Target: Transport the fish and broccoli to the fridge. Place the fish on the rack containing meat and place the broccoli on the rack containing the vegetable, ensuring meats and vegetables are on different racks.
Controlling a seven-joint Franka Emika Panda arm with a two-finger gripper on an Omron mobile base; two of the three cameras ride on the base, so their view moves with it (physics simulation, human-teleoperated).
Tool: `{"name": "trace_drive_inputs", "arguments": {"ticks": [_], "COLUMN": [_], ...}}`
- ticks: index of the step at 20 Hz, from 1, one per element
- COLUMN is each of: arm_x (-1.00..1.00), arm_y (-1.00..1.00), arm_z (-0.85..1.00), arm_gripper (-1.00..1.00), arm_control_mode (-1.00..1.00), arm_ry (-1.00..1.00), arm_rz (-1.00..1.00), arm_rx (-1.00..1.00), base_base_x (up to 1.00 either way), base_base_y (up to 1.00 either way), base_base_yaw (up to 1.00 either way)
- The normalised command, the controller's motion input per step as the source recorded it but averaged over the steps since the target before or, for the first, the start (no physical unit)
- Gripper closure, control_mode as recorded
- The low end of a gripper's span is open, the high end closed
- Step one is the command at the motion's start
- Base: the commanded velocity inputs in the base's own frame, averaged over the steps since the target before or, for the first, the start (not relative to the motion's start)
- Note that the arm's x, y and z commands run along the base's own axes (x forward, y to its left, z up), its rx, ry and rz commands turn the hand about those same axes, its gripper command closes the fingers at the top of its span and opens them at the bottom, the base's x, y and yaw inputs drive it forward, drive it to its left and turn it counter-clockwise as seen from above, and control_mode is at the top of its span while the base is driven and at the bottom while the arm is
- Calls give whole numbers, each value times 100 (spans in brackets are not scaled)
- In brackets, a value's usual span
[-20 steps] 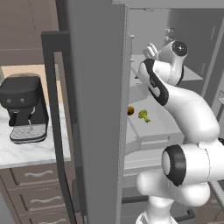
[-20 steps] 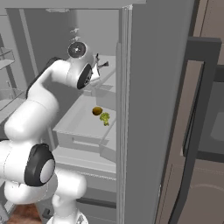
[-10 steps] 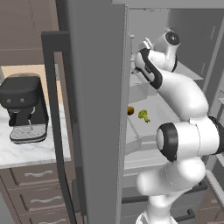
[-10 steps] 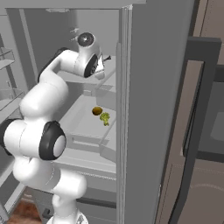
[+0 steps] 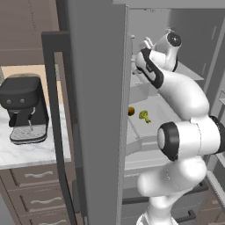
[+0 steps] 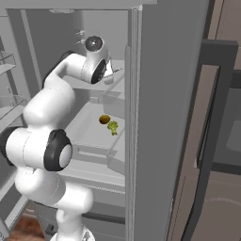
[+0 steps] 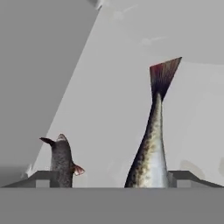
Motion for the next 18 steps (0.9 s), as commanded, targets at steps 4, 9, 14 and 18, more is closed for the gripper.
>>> {"name": "trace_drive_inputs", "arguments": {"ticks": [4, 9, 14, 18], "arm_x": [-69, -49, -91, -100], "arm_y": [1, 2, 12, 31], "arm_z": [8, 12, 4, -8], "arm_gripper": [-100, -100, -100, -100], "arm_control_mode": [-100, -100, -100, -100], "arm_ry": [5, 32, -3, -30], "arm_rz": [0, 0, 0, 4], "arm_rx": [0, 0, -1, -6], "base_base_x": [0, 0, 0, 0], "base_base_y": [0, 0, 0, 0], "base_base_yaw": [0, 0, 0, 0]}}
